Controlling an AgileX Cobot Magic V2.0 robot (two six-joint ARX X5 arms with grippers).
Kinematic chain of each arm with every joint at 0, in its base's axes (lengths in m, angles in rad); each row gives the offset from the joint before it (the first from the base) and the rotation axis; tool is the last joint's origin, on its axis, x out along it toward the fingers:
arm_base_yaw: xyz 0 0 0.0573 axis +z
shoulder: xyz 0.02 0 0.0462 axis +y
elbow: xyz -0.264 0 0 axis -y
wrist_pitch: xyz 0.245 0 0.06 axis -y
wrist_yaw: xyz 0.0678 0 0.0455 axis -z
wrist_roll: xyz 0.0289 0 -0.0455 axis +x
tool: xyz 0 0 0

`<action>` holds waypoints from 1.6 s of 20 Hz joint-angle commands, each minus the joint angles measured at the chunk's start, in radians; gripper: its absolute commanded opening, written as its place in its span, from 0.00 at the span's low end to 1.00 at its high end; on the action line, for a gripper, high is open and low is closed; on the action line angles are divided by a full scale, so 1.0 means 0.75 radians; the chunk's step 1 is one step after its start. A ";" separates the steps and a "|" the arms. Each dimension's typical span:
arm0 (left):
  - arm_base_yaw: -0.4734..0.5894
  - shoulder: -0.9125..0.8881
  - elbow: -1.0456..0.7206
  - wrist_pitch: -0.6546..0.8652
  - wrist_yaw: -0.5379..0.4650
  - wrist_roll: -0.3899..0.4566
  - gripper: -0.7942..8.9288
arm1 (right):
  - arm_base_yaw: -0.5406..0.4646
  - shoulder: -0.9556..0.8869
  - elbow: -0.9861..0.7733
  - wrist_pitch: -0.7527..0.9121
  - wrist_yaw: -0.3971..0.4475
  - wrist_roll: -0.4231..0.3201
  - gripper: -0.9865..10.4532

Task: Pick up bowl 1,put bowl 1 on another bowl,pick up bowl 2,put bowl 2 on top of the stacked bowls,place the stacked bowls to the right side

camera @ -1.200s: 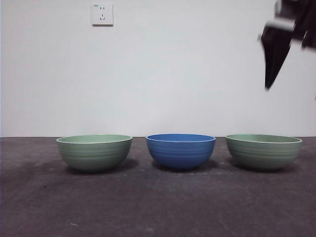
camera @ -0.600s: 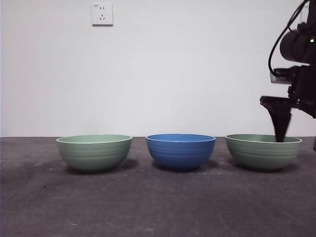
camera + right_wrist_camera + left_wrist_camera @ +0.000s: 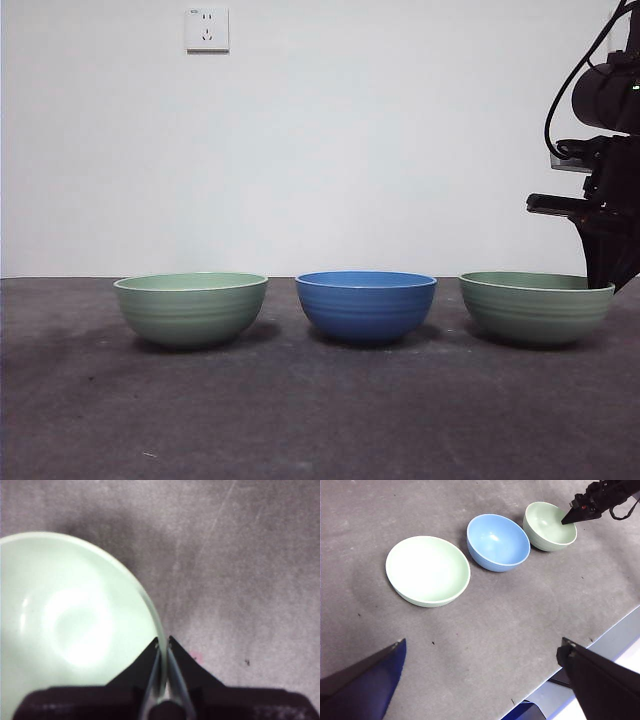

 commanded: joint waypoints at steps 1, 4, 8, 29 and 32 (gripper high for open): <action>0.001 -0.002 0.009 0.005 0.002 0.005 0.73 | -0.001 0.010 0.001 0.010 -0.001 -0.007 0.08; 0.001 -0.001 0.009 0.005 0.002 0.005 0.73 | 0.000 -0.037 0.001 0.012 -0.002 -0.013 0.08; 0.001 -0.001 0.009 0.010 0.002 0.005 0.73 | 0.013 -0.203 0.012 0.014 -0.068 -0.008 0.08; -0.061 0.025 0.009 0.010 0.001 0.005 0.73 | 0.518 0.172 0.495 -0.091 0.050 0.111 0.07; -0.061 0.025 0.009 0.010 0.001 0.005 0.73 | 0.518 0.233 0.495 -0.134 0.060 0.086 0.07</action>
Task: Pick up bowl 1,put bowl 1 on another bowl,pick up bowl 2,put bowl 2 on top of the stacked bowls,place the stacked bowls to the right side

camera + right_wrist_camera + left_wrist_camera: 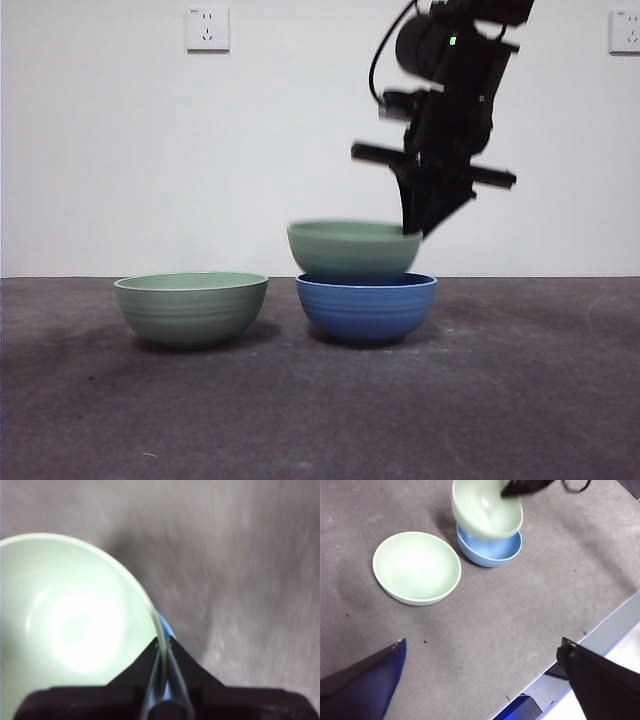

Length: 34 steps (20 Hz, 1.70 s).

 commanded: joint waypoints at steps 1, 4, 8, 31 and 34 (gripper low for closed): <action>-0.004 0.001 0.009 0.008 0.001 0.005 0.73 | 0.004 0.026 0.001 -0.014 0.032 -0.030 0.07; -0.004 0.015 0.009 0.008 0.001 0.005 0.73 | 0.007 0.032 0.001 -0.025 0.028 -0.051 0.08; -0.004 0.025 0.009 0.007 0.001 0.005 0.73 | 0.009 0.032 0.001 -0.081 0.020 -0.074 0.25; -0.106 0.800 0.009 0.596 -0.317 -0.211 0.73 | -0.025 -0.833 0.003 -0.334 0.064 -0.121 0.28; -0.116 0.996 0.009 0.741 -0.367 -0.251 0.73 | -0.025 -0.956 0.003 -0.403 0.063 -0.120 0.28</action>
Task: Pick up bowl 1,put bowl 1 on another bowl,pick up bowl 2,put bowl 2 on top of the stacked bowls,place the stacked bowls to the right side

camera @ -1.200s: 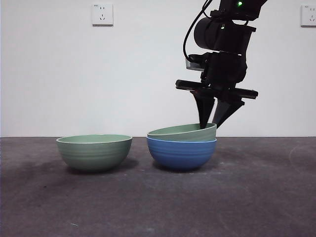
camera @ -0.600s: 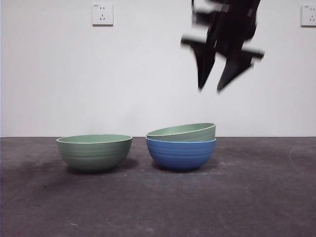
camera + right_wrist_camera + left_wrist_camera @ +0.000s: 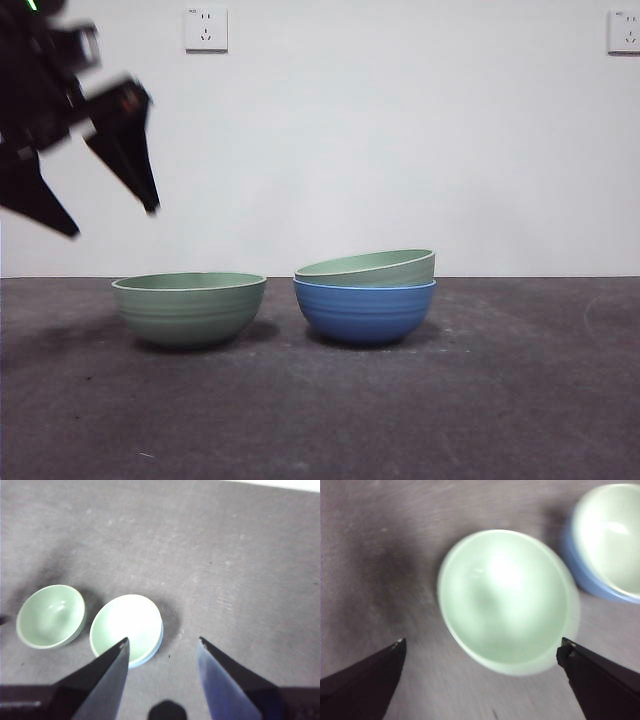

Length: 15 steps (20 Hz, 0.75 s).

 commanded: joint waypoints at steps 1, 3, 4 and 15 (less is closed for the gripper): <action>-0.006 0.144 0.003 0.091 -0.042 -0.067 0.73 | 0.002 -0.074 0.002 -0.039 0.002 -0.008 0.28; -0.008 0.235 0.003 0.133 -0.069 -0.093 0.72 | 0.002 -0.132 0.002 -0.079 0.002 -0.008 0.28; -0.008 0.273 0.003 0.148 -0.074 -0.096 0.72 | 0.002 -0.157 0.002 -0.097 0.003 -0.008 0.28; -0.020 0.329 0.004 0.195 -0.095 -0.138 0.08 | 0.002 -0.217 0.002 -0.175 0.003 -0.032 0.28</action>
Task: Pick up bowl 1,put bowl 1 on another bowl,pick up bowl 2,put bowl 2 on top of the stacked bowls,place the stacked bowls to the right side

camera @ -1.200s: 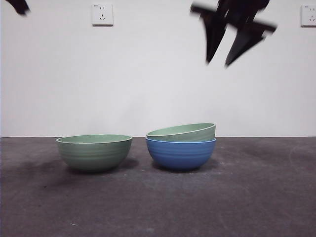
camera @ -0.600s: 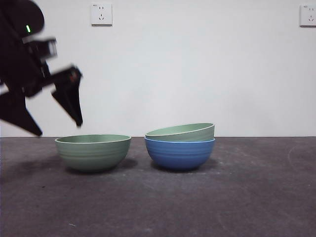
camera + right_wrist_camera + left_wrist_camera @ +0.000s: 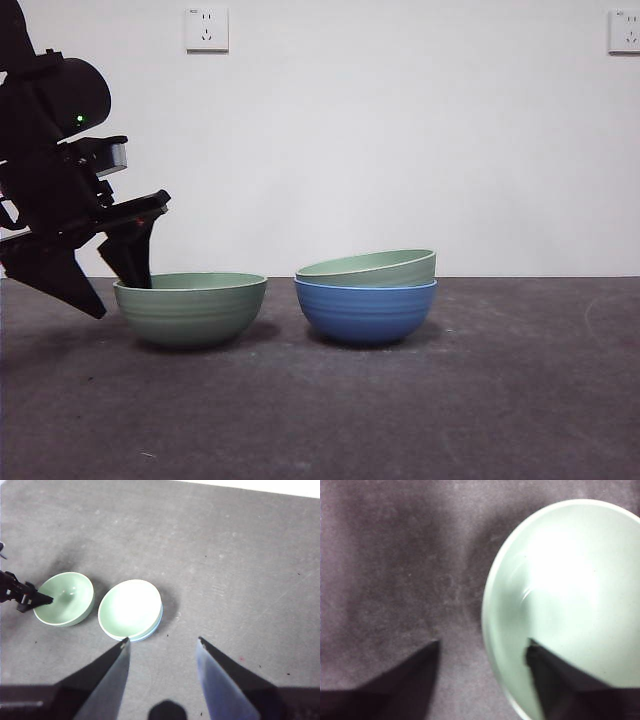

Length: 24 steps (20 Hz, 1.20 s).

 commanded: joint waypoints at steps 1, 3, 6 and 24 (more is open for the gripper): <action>-0.003 0.005 0.003 0.009 0.002 -0.019 0.08 | 0.002 0.000 0.002 0.005 0.003 -0.015 0.28; -0.003 0.004 0.009 0.005 0.004 -0.019 0.08 | 0.002 0.001 0.002 0.002 0.003 -0.015 0.28; -0.003 0.003 0.045 -0.018 0.008 -0.018 0.08 | 0.002 0.000 0.002 -0.008 0.002 -0.016 0.28; -0.347 0.138 0.701 -0.217 0.082 -0.053 0.08 | 0.002 -0.001 0.002 -0.079 -0.006 -0.014 0.28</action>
